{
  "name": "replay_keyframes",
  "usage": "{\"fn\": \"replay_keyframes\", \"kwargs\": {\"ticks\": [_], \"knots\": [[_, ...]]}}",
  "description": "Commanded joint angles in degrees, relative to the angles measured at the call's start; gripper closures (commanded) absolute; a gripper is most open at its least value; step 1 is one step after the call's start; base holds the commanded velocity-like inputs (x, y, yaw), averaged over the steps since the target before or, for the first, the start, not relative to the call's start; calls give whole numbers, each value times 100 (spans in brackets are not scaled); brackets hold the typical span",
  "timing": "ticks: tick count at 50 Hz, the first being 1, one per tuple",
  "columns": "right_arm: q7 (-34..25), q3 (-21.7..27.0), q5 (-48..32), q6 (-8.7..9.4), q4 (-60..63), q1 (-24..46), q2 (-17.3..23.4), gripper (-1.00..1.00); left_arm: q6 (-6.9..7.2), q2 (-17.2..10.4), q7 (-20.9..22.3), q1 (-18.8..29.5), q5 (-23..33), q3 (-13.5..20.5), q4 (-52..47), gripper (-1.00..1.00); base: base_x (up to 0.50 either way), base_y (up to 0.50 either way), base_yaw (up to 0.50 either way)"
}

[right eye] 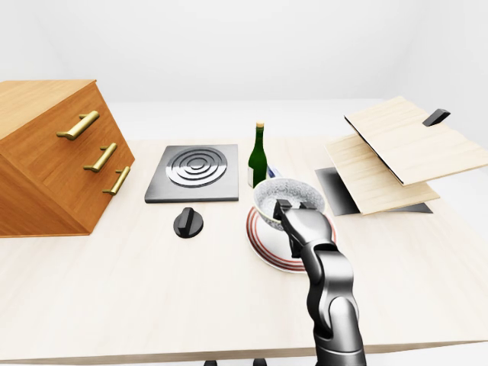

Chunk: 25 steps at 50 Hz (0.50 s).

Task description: Pick up the akita bowl and put it on the plate.

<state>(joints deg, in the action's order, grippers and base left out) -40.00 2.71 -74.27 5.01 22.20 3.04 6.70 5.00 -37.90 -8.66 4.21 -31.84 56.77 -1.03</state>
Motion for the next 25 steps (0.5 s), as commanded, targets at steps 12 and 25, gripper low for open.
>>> {"fn": "replay_keyframes", "kwargs": {"ticks": [12, 25], "knots": [[0, 17, -13, -1, -519, -111, 41, 100, 0, -4, -11, 1, -8, 9, -8, -100, 0, 0, 0], [0, 5, 66, -1, -697, -142, 63, 100, 0, 5, -8, 2, -7, 0, 40, -100, 0, 0, 0]]}}
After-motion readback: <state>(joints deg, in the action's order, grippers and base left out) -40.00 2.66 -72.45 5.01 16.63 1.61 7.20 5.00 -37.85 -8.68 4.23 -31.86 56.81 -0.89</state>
